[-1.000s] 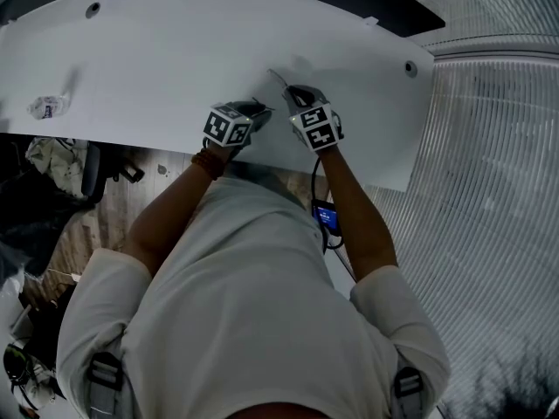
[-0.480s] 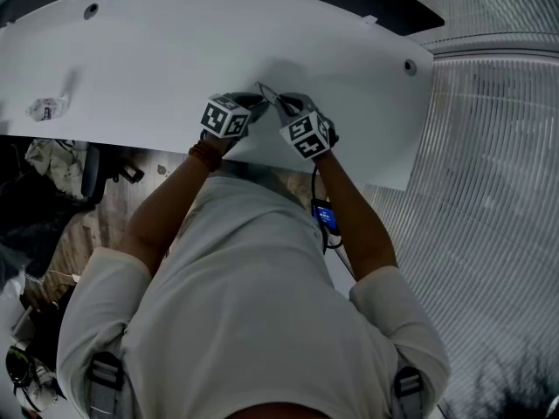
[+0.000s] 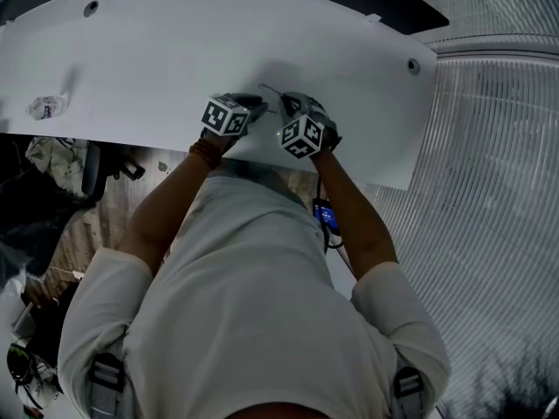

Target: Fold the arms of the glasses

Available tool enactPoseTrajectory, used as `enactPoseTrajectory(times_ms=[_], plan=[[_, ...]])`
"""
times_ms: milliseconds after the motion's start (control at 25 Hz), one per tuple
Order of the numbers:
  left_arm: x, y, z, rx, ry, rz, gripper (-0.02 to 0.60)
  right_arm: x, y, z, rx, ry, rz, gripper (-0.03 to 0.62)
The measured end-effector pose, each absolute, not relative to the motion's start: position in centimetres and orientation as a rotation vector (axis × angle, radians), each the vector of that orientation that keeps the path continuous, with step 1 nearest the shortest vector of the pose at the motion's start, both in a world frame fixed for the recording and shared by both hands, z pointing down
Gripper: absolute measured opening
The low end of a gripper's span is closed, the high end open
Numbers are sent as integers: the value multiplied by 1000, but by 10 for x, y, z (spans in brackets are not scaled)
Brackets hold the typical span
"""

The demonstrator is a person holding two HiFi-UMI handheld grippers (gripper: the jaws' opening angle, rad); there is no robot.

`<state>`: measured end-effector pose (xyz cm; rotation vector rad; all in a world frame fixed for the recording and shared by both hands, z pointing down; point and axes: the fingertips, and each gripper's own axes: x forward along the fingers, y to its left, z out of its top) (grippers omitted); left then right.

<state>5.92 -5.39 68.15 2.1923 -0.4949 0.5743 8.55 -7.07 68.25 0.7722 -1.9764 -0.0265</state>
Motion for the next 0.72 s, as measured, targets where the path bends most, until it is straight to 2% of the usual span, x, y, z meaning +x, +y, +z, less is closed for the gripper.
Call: enactPoseTrajectory(times_ms=[360, 720], plan=[[31, -34, 684, 2155, -538, 575, 87, 88, -58, 709, 714, -1862, -295, 18], [18, -24, 686, 2132, -566, 577, 87, 85, -49, 719, 679, -1834, -367, 29]])
